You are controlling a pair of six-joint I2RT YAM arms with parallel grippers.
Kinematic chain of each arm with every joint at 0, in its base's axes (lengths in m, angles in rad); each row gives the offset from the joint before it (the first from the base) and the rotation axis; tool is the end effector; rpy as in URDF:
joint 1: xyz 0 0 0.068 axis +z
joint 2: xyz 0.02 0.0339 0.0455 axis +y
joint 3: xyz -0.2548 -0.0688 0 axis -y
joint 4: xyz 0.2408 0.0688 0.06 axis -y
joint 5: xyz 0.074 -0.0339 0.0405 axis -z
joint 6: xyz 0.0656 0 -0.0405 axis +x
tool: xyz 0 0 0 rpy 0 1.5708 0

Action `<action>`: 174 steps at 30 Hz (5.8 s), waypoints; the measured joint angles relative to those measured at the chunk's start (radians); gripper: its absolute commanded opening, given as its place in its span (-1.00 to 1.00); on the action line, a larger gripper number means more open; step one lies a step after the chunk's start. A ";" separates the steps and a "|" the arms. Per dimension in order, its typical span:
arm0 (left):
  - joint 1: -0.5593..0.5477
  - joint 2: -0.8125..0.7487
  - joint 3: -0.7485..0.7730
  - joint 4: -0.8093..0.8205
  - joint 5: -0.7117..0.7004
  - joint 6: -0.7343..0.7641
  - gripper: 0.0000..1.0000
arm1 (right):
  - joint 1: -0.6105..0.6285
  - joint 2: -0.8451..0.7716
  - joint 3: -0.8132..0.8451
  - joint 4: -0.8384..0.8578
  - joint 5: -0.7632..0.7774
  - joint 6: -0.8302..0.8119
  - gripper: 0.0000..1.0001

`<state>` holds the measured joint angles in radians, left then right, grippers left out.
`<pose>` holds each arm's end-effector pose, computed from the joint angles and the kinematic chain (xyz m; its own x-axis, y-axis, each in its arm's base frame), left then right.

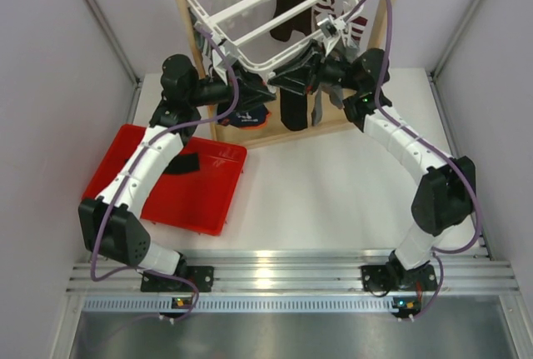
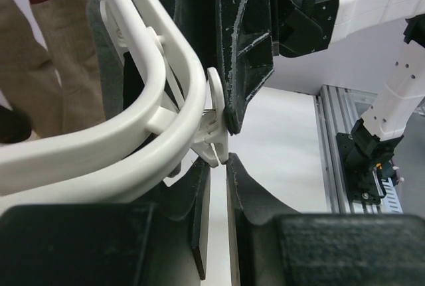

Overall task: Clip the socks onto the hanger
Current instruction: Open the clamp at the hanger, then pick up the sock from the bin.

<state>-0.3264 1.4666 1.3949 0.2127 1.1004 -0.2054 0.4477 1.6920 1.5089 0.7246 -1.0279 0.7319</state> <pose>0.3039 -0.1646 0.4241 -0.0698 -0.0740 -0.9948 0.9878 0.1341 -0.0793 0.3281 0.2199 0.4372 -0.2458 0.2649 -0.9324 -0.9689 -0.0390 0.2444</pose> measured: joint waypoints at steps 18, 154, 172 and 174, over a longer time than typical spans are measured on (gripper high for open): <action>-0.140 -0.332 -0.247 -0.037 -0.589 0.238 0.17 | 0.048 -0.007 -0.009 -0.084 0.216 0.030 -1.00; -0.088 -0.376 -0.080 -0.425 -0.598 0.338 0.25 | 0.088 -0.138 -0.048 -0.312 0.403 -0.014 -1.00; 0.549 -0.127 -0.019 -1.169 -0.377 0.916 0.01 | 0.085 -0.138 -0.014 -0.397 0.401 -0.034 -1.00; 0.549 -0.113 -0.092 -1.199 -0.396 1.052 -0.06 | 0.084 -0.138 -0.014 -0.405 0.401 -0.040 -1.00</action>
<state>0.2230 1.3537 1.3029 -0.9867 0.7044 0.8463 0.5312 1.5536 1.4944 0.3195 -0.6266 0.6918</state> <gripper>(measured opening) 0.499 0.050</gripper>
